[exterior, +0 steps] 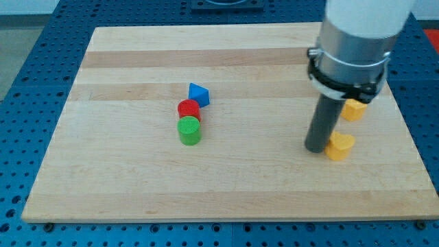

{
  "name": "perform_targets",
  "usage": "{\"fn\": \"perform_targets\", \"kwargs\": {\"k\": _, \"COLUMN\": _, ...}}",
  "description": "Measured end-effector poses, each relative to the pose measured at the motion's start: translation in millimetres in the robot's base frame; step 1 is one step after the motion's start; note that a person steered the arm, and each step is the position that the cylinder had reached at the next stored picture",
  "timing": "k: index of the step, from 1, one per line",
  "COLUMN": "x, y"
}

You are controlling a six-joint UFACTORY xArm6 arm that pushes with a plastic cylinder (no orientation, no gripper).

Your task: Move the yellow heart below the yellow hexagon

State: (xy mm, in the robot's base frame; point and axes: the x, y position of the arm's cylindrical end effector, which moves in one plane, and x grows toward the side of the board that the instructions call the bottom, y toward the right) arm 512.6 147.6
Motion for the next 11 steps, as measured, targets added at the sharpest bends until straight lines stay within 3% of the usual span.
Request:
{"fn": "perform_targets", "kwargs": {"k": 2, "x": 52, "y": -2}}
{"fn": "perform_targets", "kwargs": {"k": 5, "x": -6, "y": 17}}
{"fn": "perform_targets", "kwargs": {"k": 7, "x": 33, "y": 19}}
{"fn": "perform_targets", "kwargs": {"k": 11, "x": -5, "y": 26}}
